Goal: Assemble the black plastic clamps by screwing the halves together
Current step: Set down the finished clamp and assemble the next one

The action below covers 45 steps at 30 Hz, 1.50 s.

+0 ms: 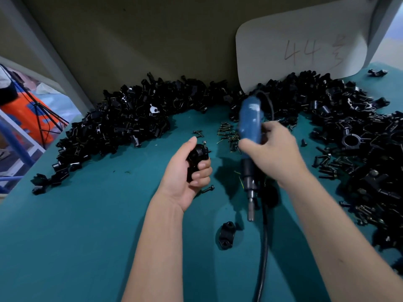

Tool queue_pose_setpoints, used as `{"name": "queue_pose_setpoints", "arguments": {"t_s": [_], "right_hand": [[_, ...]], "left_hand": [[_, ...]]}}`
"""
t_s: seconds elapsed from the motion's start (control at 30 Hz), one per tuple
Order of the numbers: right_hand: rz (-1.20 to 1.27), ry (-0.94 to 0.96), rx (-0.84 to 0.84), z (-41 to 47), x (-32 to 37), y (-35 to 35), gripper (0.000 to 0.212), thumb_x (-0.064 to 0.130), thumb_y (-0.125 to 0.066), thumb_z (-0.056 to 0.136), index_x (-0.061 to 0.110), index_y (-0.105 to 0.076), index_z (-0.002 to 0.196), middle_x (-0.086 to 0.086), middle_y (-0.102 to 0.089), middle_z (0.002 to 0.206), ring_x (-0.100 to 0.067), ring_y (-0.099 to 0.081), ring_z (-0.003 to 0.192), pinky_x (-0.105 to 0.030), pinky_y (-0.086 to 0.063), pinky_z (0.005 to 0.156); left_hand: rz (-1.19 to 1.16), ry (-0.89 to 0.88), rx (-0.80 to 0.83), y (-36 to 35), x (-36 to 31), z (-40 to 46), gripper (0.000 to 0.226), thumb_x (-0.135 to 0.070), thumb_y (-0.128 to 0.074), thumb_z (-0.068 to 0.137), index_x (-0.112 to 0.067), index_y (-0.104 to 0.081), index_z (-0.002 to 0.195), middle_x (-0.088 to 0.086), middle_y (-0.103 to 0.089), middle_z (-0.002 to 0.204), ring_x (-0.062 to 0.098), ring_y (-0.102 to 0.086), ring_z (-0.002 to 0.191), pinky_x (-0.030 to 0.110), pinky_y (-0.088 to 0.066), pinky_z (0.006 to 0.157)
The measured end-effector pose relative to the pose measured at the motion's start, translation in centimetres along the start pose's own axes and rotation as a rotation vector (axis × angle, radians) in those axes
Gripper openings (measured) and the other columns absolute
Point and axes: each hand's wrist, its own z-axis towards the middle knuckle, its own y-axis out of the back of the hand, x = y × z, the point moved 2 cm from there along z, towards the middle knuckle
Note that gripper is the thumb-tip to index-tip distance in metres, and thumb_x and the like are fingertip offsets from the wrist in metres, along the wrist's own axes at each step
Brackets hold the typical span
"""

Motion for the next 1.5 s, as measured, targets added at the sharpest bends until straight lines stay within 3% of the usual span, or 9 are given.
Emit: {"name": "queue_pose_setpoints", "arguments": {"t_s": [0.1,0.2,0.27,0.4,0.63,0.87,1.2,1.3,1.5], "right_hand": [[-0.308,0.075,0.054,-0.9,0.2,-1.5,0.063,0.039,-0.084,0.07,0.027,-0.04,0.114,0.008,-0.058,0.082,-0.01,-0.058,0.068,-0.024,-0.037,0.051],[-0.404,0.123,0.01,-1.4,1.1,-2.0,0.056,0.044,-0.084,0.079,0.02,-0.042,0.109,-0.001,-0.058,0.093,-0.026,-0.059,0.081,-0.033,-0.043,0.066],[-0.402,0.237,-0.122,-1.6,2.3,-2.0,0.04,0.054,-0.069,0.092,0.019,-0.049,0.095,-0.001,-0.061,0.085,-0.027,-0.057,0.078,-0.035,-0.038,0.065],[-0.381,0.291,-0.041,-2.2,3.7,-2.2,0.066,0.068,-0.041,0.1,0.016,-0.046,0.059,-0.002,-0.053,0.057,-0.028,-0.053,0.058,-0.035,-0.032,0.054],[-0.422,0.307,-0.022,-2.1,3.5,-2.3,0.061,0.05,-0.042,0.107,0.019,-0.042,0.055,-0.006,-0.052,0.058,-0.034,-0.054,0.059,-0.035,-0.034,0.056],[-0.296,0.184,0.045,-1.4,2.6,-2.5,0.059,0.037,-0.043,0.109,0.013,-0.04,0.055,-0.007,-0.048,0.055,-0.031,-0.048,0.055,-0.034,-0.032,0.056],[-0.218,0.55,0.258,-2.7,4.2,-2.2,0.047,0.03,-0.04,0.111,0.024,-0.034,0.065,0.006,-0.038,0.057,-0.014,-0.035,0.052,-0.034,-0.026,0.055],[-0.213,0.516,0.392,-2.4,4.1,-2.3,0.033,0.029,-0.044,0.11,0.021,-0.043,0.078,0.005,-0.043,0.065,-0.011,-0.037,0.057,-0.028,-0.03,0.055],[0.032,0.483,0.301,-1.8,3.4,-1.7,0.016,0.02,-0.061,0.104,0.016,-0.069,0.09,0.006,-0.064,0.075,-0.005,-0.056,0.065,-0.018,-0.043,0.064]], "left_hand": [[0.034,-0.01,0.058,-0.1,0.1,-0.3,0.027,-0.037,-0.058,0.101,-0.013,-0.044,0.099,0.003,-0.048,0.071,0.01,-0.032,0.053,0.017,-0.027,0.041],[0.126,-0.1,0.07,0.0,0.2,-0.3,0.021,-0.016,-0.068,0.092,-0.007,-0.052,0.104,0.009,-0.058,0.077,0.011,-0.041,0.056,0.019,-0.036,0.046],[0.236,-0.184,0.063,-0.1,0.4,-0.2,0.011,-0.01,-0.068,0.094,-0.008,-0.059,0.1,0.009,-0.062,0.078,0.011,-0.045,0.057,0.02,-0.041,0.049],[0.391,-0.273,0.092,-0.5,0.6,0.0,0.017,-0.011,-0.073,0.087,-0.006,-0.064,0.102,0.004,-0.064,0.075,0.011,-0.047,0.056,0.021,-0.043,0.05],[0.395,-0.307,0.051,-1.0,0.8,0.1,0.014,-0.011,-0.076,0.083,-0.006,-0.07,0.095,0.009,-0.064,0.077,0.012,-0.046,0.056,0.021,-0.04,0.045],[0.734,-0.536,-0.09,-1.1,1.0,0.3,0.015,-0.014,-0.083,0.081,-0.015,-0.072,0.092,0.014,-0.071,0.085,0.016,-0.061,0.068,0.029,-0.052,0.052],[0.218,-0.027,0.09,0.0,-0.9,-1.2,0.032,-0.044,-0.066,0.093,-0.012,-0.069,0.097,0.007,-0.06,0.068,0.005,-0.037,0.043,0.015,-0.034,0.036],[0.134,0.005,0.116,0.3,-0.9,-1.4,0.023,-0.034,-0.073,0.09,-0.013,-0.071,0.098,0.005,-0.058,0.071,0.003,-0.038,0.046,0.013,-0.035,0.037],[-0.004,0.067,0.195,0.4,-1.0,-1.7,0.026,-0.015,-0.066,0.088,-0.009,-0.056,0.111,0.007,-0.061,0.078,0.002,-0.041,0.048,0.012,-0.043,0.042]]}}
